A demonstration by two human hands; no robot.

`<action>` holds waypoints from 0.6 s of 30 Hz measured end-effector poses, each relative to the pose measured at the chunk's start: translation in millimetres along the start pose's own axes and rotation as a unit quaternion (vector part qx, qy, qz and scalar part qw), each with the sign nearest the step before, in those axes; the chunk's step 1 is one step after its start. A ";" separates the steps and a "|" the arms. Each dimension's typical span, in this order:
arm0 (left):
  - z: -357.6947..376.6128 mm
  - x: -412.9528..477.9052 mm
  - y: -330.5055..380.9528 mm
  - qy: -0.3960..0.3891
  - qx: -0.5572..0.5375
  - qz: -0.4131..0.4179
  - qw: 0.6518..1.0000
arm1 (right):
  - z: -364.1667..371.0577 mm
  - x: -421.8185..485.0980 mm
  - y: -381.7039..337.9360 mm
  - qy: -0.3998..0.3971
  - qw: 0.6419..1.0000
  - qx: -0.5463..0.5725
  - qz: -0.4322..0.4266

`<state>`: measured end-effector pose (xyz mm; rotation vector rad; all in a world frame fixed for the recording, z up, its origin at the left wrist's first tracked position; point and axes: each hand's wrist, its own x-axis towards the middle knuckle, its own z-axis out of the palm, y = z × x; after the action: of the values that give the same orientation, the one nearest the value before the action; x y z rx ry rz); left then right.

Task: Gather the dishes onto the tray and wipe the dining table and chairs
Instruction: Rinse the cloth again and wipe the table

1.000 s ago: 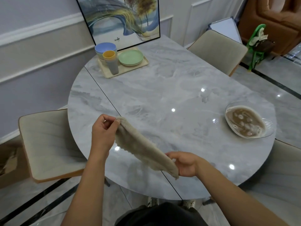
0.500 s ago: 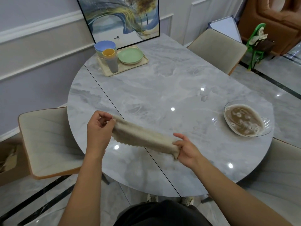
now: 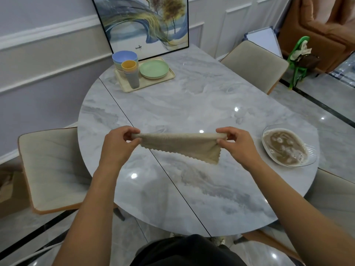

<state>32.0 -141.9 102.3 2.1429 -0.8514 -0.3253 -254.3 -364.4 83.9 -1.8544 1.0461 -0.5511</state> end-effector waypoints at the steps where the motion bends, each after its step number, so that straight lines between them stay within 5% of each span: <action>1: 2.4 1.9 -0.9 0.002 0.016 0.009 1.000 | -2.3 2.2 -3.2 0.007 0.999 -0.038 -0.016; 8: 9.9 6.5 2.1 0.023 0.080 0.055 0.995 | -9.4 7.3 -20.3 0.050 0.989 -0.125 -0.066; 12: 3.5 10.5 6.2 -0.037 -0.122 0.014 0.992 | -22.6 13.3 -30.6 -0.023 0.993 -0.080 -0.083; 16: 15.8 14.7 -0.8 -0.128 -0.302 -0.080 0.941 | -17.4 19.4 -27.8 -0.084 0.995 0.058 0.008; 18: 35.8 9.7 -8.1 -0.147 -0.308 -0.146 0.929 | -4.9 18.5 -19.4 -0.086 0.992 0.080 0.056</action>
<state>25.6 -165.5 73.2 1.6341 -0.4883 -0.9534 -239.4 -377.9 102.3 -1.6604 0.9556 -0.3908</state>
